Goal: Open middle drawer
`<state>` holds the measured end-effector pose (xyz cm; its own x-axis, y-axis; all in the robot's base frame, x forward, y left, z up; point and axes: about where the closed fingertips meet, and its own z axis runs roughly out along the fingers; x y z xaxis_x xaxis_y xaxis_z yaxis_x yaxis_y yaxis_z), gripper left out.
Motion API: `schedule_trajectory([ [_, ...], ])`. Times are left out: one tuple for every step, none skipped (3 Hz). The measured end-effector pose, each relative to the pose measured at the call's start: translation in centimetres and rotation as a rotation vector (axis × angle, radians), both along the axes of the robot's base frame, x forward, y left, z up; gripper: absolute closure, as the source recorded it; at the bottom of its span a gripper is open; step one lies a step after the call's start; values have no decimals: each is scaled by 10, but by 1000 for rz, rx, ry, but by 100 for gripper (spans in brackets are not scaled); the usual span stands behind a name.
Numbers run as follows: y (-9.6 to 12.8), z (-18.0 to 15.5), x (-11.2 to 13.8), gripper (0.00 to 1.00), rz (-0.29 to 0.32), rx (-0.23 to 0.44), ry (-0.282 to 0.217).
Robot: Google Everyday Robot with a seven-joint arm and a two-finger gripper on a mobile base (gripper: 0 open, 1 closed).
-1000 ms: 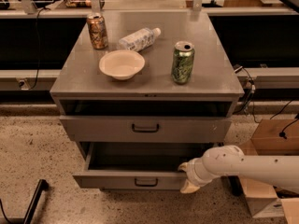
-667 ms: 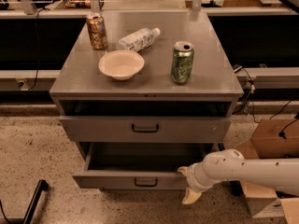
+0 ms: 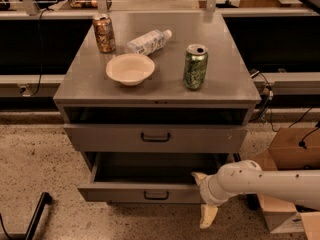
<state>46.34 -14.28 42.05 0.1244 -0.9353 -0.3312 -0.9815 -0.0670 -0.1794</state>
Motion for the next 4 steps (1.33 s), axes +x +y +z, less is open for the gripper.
schedule_trajectory([
  [-4,-2,7,0,-4,-1,6],
  [-6,-9,12,18,-1,7,39],
  [-5,-15,3,41,15,7,90],
  [-1,-17,-20,46,32,28,143],
])
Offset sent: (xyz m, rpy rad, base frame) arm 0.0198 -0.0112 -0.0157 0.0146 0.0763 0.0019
